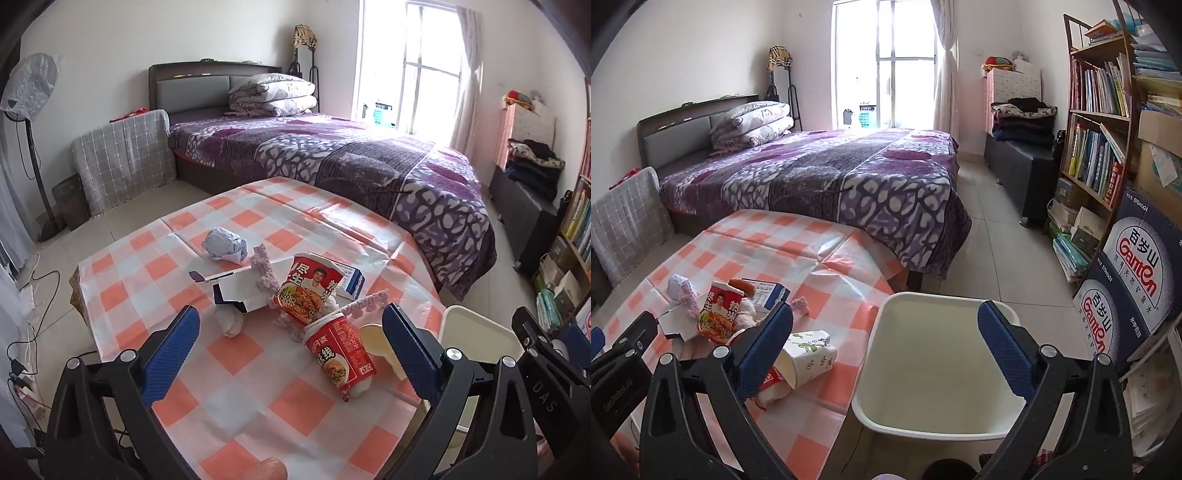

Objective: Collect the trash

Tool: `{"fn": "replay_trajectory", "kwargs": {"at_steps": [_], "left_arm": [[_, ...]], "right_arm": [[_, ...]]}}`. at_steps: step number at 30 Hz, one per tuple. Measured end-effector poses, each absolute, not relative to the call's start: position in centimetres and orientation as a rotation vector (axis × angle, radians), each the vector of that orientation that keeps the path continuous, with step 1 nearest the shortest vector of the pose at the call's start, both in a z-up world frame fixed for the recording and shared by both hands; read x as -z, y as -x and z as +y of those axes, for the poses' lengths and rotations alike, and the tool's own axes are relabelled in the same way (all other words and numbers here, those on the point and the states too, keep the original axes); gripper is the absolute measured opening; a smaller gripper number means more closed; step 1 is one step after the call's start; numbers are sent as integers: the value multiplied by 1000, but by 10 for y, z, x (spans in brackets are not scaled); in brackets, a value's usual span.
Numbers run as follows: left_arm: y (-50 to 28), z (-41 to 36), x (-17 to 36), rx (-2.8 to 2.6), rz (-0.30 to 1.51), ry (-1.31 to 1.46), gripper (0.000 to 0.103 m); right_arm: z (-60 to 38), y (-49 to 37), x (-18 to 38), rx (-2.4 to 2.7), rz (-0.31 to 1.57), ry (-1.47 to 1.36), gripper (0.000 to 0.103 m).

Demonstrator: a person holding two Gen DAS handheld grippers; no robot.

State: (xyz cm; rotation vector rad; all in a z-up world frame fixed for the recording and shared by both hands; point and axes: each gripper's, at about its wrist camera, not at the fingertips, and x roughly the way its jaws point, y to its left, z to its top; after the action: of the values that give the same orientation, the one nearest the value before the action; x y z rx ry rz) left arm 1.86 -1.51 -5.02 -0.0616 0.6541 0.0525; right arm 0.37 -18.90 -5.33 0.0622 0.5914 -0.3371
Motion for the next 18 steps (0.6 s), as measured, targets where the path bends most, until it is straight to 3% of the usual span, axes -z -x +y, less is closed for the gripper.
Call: {"fn": "replay_trajectory", "kwargs": {"at_steps": [18], "left_arm": [[-15, -16, 52, -37, 678, 61, 96]], "right_arm": [[-203, 15, 62, 312, 579, -84, 96]]}}
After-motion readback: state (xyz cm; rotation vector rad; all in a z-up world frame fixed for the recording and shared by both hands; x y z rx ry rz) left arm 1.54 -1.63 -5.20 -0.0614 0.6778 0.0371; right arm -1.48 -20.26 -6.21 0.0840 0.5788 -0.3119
